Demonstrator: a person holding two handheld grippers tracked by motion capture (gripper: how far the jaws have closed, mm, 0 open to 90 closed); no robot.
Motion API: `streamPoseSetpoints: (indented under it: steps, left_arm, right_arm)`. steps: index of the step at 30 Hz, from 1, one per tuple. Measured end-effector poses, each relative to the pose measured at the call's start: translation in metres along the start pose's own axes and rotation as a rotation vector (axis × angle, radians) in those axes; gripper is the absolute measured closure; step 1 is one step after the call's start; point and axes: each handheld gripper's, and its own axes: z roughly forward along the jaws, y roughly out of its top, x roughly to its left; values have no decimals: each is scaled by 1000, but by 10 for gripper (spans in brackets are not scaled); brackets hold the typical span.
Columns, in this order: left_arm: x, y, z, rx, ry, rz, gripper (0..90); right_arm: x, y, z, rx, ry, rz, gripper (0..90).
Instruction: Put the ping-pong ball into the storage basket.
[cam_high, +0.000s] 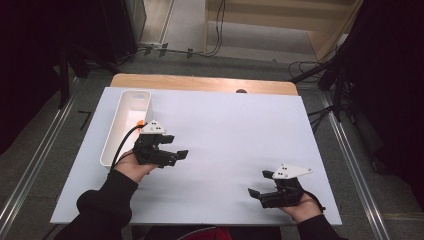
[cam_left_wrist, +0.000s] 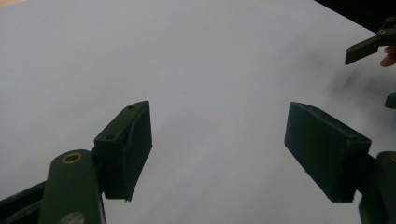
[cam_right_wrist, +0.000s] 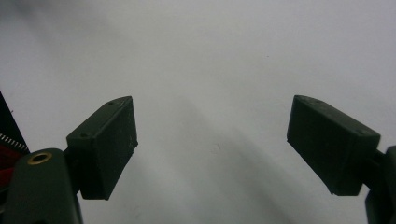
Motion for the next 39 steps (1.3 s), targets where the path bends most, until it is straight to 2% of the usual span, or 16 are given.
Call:
streamPoseSetpoints:
  steps: [10, 15, 18, 21, 28, 35, 37, 39]
  left_arm:
    - [-4, -13, -2, -13, -31, 1, 238]
    - [-8, -20, -1, -9, -56, 35, 238]
    - [-9, -24, -1, -6, -66, 39, 239]
    - [-13, -26, -1, 3, -74, 70, 239]
    - [-18, -35, 2, 16, -135, 75, 239]
    - [-21, -42, 4, 43, -155, 117, 238]
    - [-23, -45, 4, 58, -146, 137, 239]
    - [-24, -49, 3, 65, -154, 139, 239]
  right_arm:
    - [0, 0, 1, 4, -2, -6, 147]
    - [0, 0, 1, 6, -4, -12, 147]
    - [0, 0, 1, 4, -1, -8, 147]
    - [0, 0, 1, 2, -2, -11, 147]
    - [0, 0, 1, 2, -2, -10, 147]
    - [0, 0, 1, 3, -5, -6, 147]
    - [0, 0, 1, 3, -6, -5, 147]
    - [0, 0, 1, 3, -6, -6, 147]
